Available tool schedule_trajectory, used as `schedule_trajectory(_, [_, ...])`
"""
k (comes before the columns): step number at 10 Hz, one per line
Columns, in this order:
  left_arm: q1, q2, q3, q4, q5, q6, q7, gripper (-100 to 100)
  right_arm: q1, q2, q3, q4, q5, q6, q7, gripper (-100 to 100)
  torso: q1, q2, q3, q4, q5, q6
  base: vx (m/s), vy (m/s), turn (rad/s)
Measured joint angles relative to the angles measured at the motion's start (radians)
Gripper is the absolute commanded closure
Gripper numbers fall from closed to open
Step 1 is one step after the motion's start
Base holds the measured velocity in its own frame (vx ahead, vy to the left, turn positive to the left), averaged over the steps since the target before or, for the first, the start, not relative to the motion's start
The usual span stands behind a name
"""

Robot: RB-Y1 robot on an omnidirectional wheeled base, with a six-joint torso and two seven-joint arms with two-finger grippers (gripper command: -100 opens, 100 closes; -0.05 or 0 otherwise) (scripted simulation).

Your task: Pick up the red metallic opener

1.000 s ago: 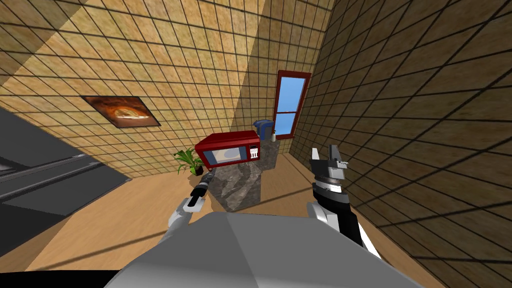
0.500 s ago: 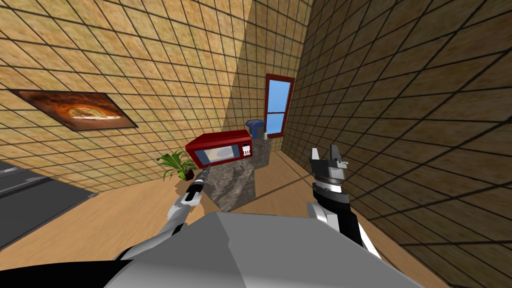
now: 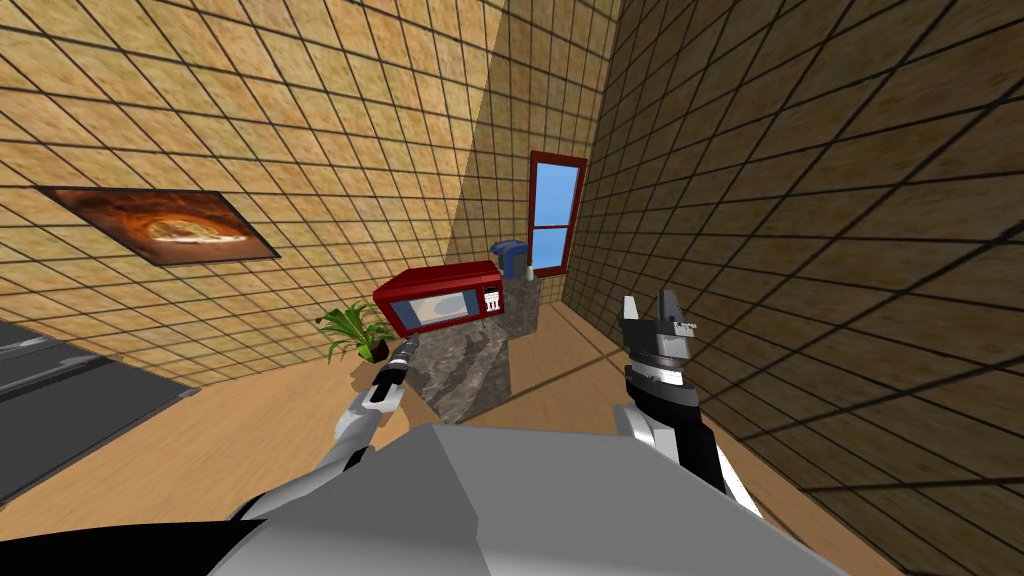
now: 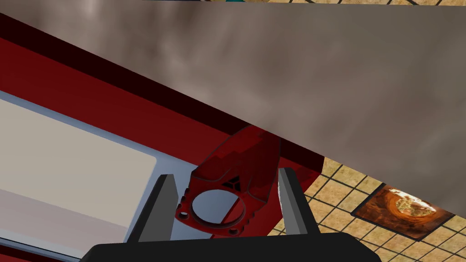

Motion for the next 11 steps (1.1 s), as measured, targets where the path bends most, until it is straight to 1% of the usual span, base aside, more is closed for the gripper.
schedule_trajectory(1, [0.0,0.0,0.0,0.0,0.0,0.0,0.0,0,0.0,0.0,0.0,0.0,0.0,0.0,0.0,0,0.0,0.0,0.0,0.0,0.0,0.0,0.0,0.0,0.0])
schedule_trajectory(2, [0.0,0.0,0.0,0.0,0.0,0.0,0.0,100,0.0,0.0,0.0,0.0,0.0,0.0,0.0,0,0.0,0.0,0.0,0.0,0.0,0.0,0.087,0.067,0.315])
schedule_trajectory(3, [0.024,-0.014,-0.021,-0.034,-0.004,0.006,0.002,100,0.0,0.0,0.0,0.0,0.0,0.0,0.0,0,0.004,-0.003,-0.002,-0.001,0.001,-0.004,0.192,0.109,0.454])
schedule_trajectory(4, [0.064,-0.038,-0.05,-0.084,-0.011,0.015,0.004,100,0.001,0.0,0.0,0.0,0.0,0.0,0.0,0,0.008,-0.009,-0.005,-0.003,0.002,-0.004,0.157,0.05,0.131])
schedule_trajectory(5, [0.083,-0.041,-0.065,-0.106,-0.014,0.017,0.005,100,0.0,0.0,0.0,0.0,0.0,0.0,0.0,0,0.006,-0.01,-0.006,-0.002,0.002,0.0,0.131,0.052,0.186])
schedule_trajectory(6, [0.11,-0.049,-0.091,-0.133,-0.018,0.017,0.009,100,0.0,0.0,0.0,0.0,0.0,0.0,0.0,0,0.005,-0.009,-0.006,-0.003,0.002,-0.001,0.084,0.025,0.128])
schedule_trajectory(7, [0.133,-0.057,-0.108,-0.174,-0.022,0.026,0.014,100,0.0,0.0,0.0,0.0,0.0,0.0,0.0,0,0.003,-0.007,-0.004,-0.002,0.001,0.0,0.098,0.028,0.258])
schedule_trajectory(8, [0.155,-0.067,-0.132,-0.195,-0.026,0.025,0.015,100,0.0,0.0,0.0,0.0,0.0,0.0,0.0,0,0.003,-0.006,-0.004,-0.002,0.002,-0.002,0.079,0.017,0.146])
schedule_trajectory(9, [0.175,-0.073,-0.146,-0.227,-0.029,0.03,0.019,100,0.0,0.0,0.0,0.0,0.0,0.0,0.0,0,0.003,-0.006,-0.003,-0.001,0.001,0.0,0.028,0.006,-0.013])
schedule_trajectory(10, [0.182,-0.075,-0.151,-0.251,-0.03,0.035,0.02,100,0.0,0.0,0.0,0.0,0.0,0.0,0.0,0,0.002,-0.003,-0.002,0.0,0.001,0.001,0.077,0.02,0.188])
schedule_trajectory(11, [0.206,-0.093,-0.172,-0.286,-0.036,0.039,0.018,100,0.0,0.0,0.0,0.0,0.0,0.0,0.0,0,0.002,-0.004,-0.002,-0.001,0.001,-0.001,0.082,0.011,0.173])
